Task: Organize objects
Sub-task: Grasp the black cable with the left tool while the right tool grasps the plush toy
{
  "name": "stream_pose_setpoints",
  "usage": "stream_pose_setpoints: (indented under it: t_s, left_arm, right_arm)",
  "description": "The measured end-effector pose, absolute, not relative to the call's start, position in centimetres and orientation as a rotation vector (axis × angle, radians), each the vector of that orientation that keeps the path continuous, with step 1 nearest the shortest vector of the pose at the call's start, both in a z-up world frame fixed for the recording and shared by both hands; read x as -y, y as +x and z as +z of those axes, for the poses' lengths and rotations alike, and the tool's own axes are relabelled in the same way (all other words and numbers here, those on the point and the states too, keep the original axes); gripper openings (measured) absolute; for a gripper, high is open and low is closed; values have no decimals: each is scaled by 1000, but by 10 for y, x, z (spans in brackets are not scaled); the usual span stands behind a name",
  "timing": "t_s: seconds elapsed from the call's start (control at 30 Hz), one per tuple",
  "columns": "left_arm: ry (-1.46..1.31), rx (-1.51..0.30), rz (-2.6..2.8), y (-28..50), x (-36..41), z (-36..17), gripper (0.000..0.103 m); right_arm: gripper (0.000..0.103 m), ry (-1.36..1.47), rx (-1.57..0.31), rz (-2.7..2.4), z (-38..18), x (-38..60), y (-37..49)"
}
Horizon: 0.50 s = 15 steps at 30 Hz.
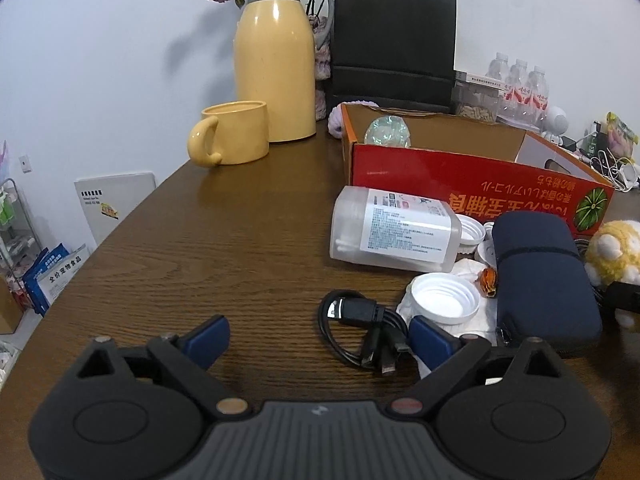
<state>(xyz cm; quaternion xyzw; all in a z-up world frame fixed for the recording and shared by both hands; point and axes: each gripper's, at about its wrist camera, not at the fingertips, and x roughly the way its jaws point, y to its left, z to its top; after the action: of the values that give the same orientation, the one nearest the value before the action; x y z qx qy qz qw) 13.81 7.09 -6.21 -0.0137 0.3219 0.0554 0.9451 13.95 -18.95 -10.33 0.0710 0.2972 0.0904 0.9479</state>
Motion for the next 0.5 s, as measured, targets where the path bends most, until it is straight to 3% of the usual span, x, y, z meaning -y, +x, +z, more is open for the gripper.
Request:
stream_pose_setpoints:
  t_s: [0.07, 0.13, 0.2, 0.27, 0.3, 0.5]
  left_arm:
    - [-29, -651, 108, 138, -71, -62, 93]
    - [-39, -653, 90, 138, -71, -63, 79]
    - [-45, -652, 72, 137, -72, -62, 74]
    - [-39, -648, 47, 134, -70, -61, 60]
    - [-41, -643, 32, 132, -69, -60, 45]
    - [-45, -627, 33, 126, -68, -57, 41]
  right_arm:
    - [56, 140, -602, 186, -104, 190, 138]
    - [56, 136, -599, 187, -104, 191, 138]
    - [56, 132, -596, 188, -104, 190, 138]
    - [55, 132, -591, 191, -104, 191, 137]
    - [55, 132, -589, 193, -104, 192, 136]
    - [52, 117, -568, 197, -104, 194, 130]
